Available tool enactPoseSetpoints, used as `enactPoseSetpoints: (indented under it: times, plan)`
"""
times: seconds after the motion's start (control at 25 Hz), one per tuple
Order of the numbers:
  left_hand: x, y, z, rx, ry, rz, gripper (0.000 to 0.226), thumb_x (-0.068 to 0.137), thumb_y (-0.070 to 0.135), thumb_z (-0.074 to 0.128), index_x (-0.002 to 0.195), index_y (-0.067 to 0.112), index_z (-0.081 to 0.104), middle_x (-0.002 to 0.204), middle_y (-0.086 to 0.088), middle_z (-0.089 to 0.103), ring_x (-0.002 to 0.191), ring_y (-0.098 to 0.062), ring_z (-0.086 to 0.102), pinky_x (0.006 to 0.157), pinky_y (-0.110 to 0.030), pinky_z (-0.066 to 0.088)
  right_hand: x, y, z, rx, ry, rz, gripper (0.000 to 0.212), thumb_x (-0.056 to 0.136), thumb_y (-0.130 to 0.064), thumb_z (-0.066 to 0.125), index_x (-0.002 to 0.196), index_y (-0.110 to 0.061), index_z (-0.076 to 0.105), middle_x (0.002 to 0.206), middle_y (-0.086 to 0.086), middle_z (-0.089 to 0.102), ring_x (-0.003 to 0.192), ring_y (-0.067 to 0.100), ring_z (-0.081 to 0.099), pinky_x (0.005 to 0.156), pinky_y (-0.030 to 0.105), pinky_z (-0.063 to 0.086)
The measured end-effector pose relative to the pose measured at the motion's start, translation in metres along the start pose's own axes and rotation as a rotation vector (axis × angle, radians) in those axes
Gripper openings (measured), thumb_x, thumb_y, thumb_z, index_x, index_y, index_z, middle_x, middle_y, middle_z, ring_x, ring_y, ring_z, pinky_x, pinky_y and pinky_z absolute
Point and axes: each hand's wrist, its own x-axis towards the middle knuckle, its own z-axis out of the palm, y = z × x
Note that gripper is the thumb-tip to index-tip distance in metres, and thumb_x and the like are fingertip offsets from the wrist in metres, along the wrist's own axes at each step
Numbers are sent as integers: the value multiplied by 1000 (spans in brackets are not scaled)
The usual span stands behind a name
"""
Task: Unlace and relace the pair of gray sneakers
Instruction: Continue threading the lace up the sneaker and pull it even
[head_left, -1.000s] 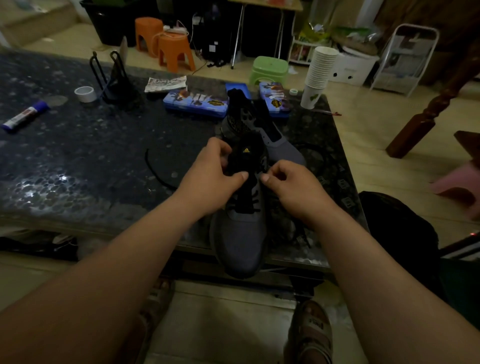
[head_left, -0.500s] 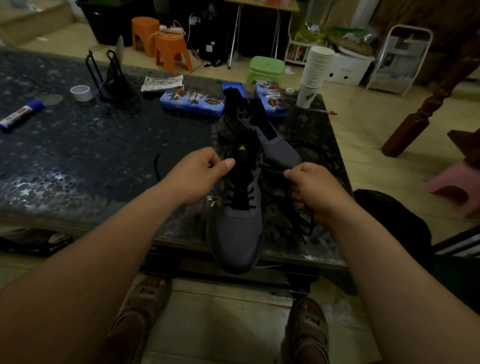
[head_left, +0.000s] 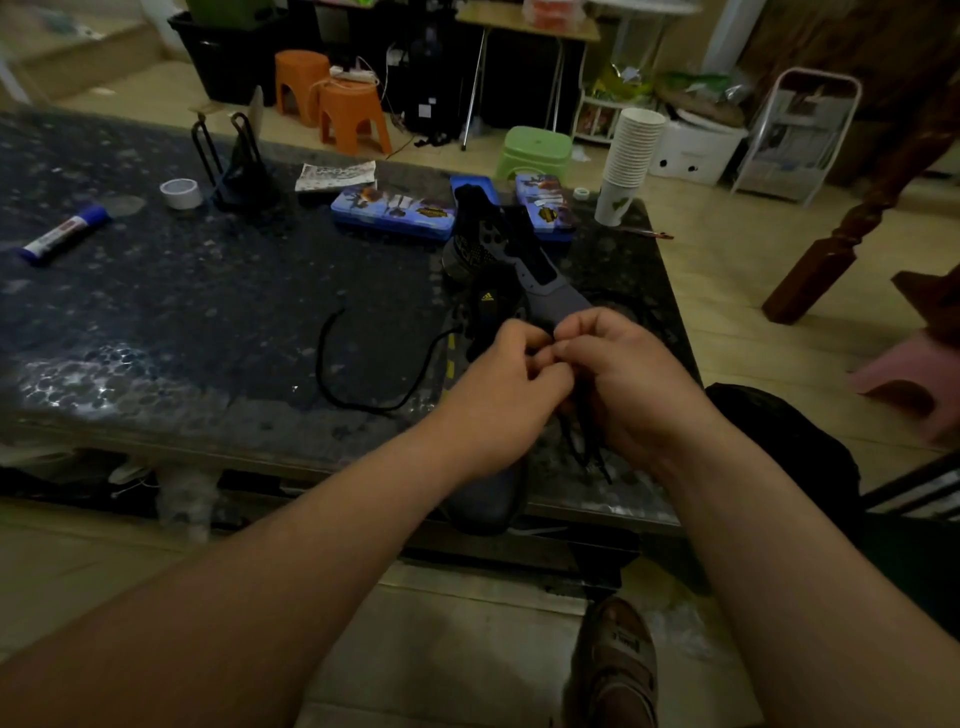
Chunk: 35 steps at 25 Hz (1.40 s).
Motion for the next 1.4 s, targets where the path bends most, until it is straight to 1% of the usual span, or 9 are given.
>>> enactPoseSetpoints:
  times: [0.08,0.24,0.48,0.6,0.76,0.92,1.04,1.2,1.4]
  plan:
    - [3,-2,11,-251,-8,-124,55,82,50,70,129,27,51,110,3,71,103,-16,71,94,-43,58,6,0,2,313,5,49,20,101,6,47,108,-7,60,82,9,72,68,16,67,57,29,58]
    - [2,-2,-9,-292,-96,-126,12,106,21,57,105,9,59,65,0,52,46,-13,46,59,-32,50,20,6,-11,437,87,19,21,102,5,49,105,-7,65,93,11,75,78,18,73,75,30,62]
    - [0,-8,-89,-43,7,-173,33,103,39,61,78,18,58,54,7,36,46,-9,34,56,-30,38,25,23,-26,-470,276,74,13,102,-15,57,103,-17,70,95,8,74,78,16,71,66,28,61]
    - [1,-5,-84,126,48,-83,32,101,39,65,75,19,60,50,13,48,47,-4,45,50,-24,43,26,19,-16,-1014,261,-363,21,99,-40,59,117,-33,67,110,1,64,101,16,64,86,35,56]
    - [14,-3,-64,150,40,12,23,104,30,60,84,19,65,63,7,57,55,-3,51,57,-31,49,21,8,24,-620,-156,-313,37,106,-31,54,143,-30,52,113,-10,66,99,2,65,84,25,53]
    - [23,-12,-96,257,3,-60,19,106,26,56,94,19,68,78,1,64,69,-10,59,73,-46,57,35,9,2,-817,22,-279,14,104,-31,60,103,-25,73,89,-9,71,82,4,65,76,33,55]
    - [25,-13,-109,187,78,-26,14,106,19,57,97,17,68,78,0,70,72,-12,62,81,-47,59,36,5,-4,-813,59,-279,11,103,-30,60,105,-25,69,94,-9,69,86,7,64,84,38,57]
    - [32,-3,-89,139,58,97,6,104,15,59,99,16,59,70,1,70,65,-10,63,69,-37,57,36,0,27,-692,-68,-461,35,100,-18,65,132,-27,57,119,-16,63,107,-3,61,90,14,51]
    - [35,-3,-93,156,136,112,5,104,22,60,101,19,59,71,-1,71,61,-7,61,65,-32,52,48,4,23,-658,61,-436,12,102,-20,64,107,-25,73,96,-13,72,91,0,66,77,23,54]
